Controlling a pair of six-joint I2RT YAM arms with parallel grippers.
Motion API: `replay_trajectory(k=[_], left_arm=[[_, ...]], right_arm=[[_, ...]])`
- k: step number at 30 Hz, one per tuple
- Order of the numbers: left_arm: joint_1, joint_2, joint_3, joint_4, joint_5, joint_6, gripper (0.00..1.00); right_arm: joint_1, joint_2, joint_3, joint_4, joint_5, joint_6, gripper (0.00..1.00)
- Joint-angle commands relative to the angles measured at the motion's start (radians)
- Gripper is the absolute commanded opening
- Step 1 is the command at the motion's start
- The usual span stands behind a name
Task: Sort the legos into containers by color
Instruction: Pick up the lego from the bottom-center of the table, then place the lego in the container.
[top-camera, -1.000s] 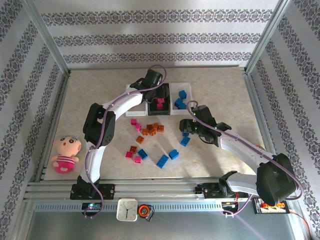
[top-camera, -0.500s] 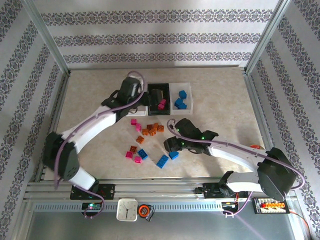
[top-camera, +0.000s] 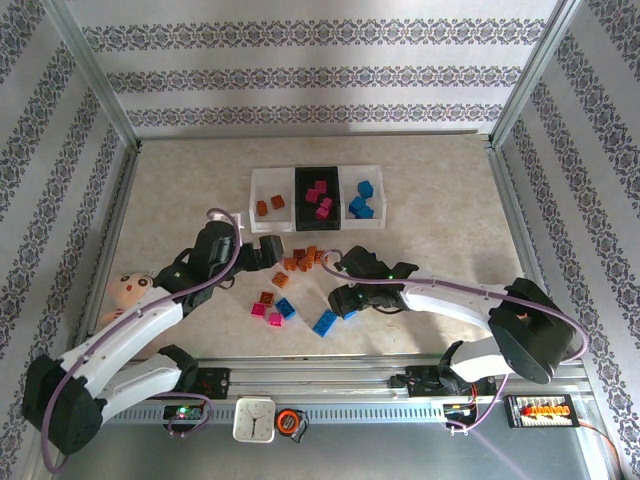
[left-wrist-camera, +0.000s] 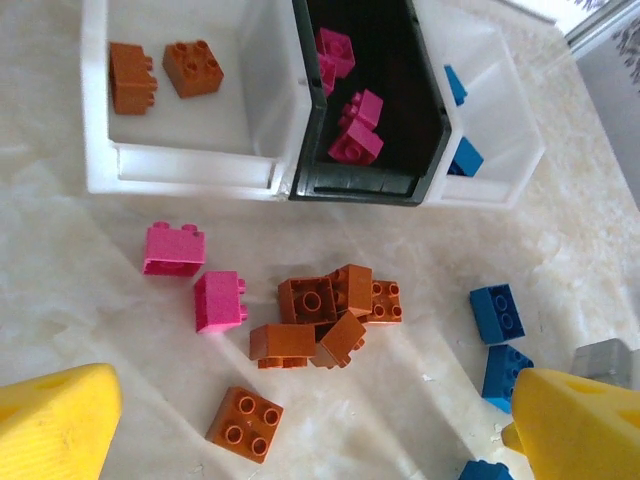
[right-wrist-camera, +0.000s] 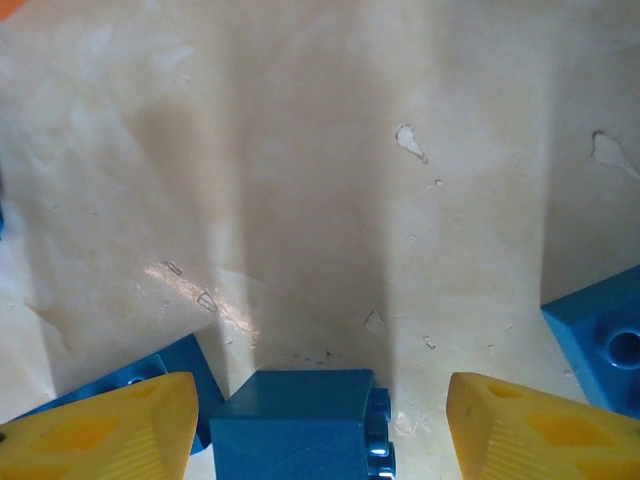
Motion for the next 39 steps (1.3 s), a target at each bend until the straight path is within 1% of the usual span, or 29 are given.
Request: replay_trajectory(k=[1, 5, 9, 12, 15, 18, 21, 24, 27, 30, 33, 39], left_arm=[[-0.007, -0.049, -0.034, -0.052, -0.052, -0.034, 1.0], [-0.006, -0.068, -0.054, -0.07, -0.07, -0.042, 1.0], [-0.006, -0.067, -0.064, -0.072, -0.084, -0.047, 1.0], [-0.005, -0.063, -0.066, -0.068, -0.084, -0.046, 1.0], [-0.006, -0.059, -0.068, -0.067, -0.081, -0.046, 1.0], [-0.005, -0.06, -0.077, -0.066, -0.079, -0.046, 1.0], [-0.006, -0.062, -0.09, -0.064, -0.078, -0.051, 1.0], [-0.006, -0.064, -0.101, -0.063, -0.078, -0.058, 1.0], [-0.006, -0.072, -0.11, -0.058, -0.077, -0.064, 1.0], [-0.005, -0.081, -0.116, -0.068, -0.079, -0.063, 1.0], [-0.005, -0.092, -0.127, -0.079, -0.081, -0.065, 1.0], [-0.004, -0.092, -0.133, -0.113, -0.072, -0.06, 1.0]], right_arm=[[0.019, 0.021, -0.02, -0.02, 0.017, -0.012, 0.67], [0.026, 0.039, -0.026, -0.019, 0.014, -0.007, 0.64], [0.029, 0.033, -0.038, -0.016, 0.011, -0.005, 0.58], [0.029, 0.015, -0.044, -0.02, 0.019, 0.0, 0.47], [0.018, -0.042, -0.041, -0.034, 0.042, 0.002, 0.35], [-0.039, -0.121, -0.019, -0.061, 0.05, -0.012, 0.3], [-0.136, -0.187, 0.033, -0.075, 0.033, -0.039, 0.28], [-0.243, -0.201, 0.109, -0.054, 0.044, -0.05, 0.27], [-0.325, -0.137, 0.207, -0.015, 0.07, -0.048, 0.27], [-0.384, -0.008, 0.322, 0.015, 0.097, -0.031, 0.27], [-0.404, 0.137, 0.449, 0.033, 0.149, -0.015, 0.28], [-0.43, 0.414, 0.689, 0.012, 0.189, 0.007, 0.29]])
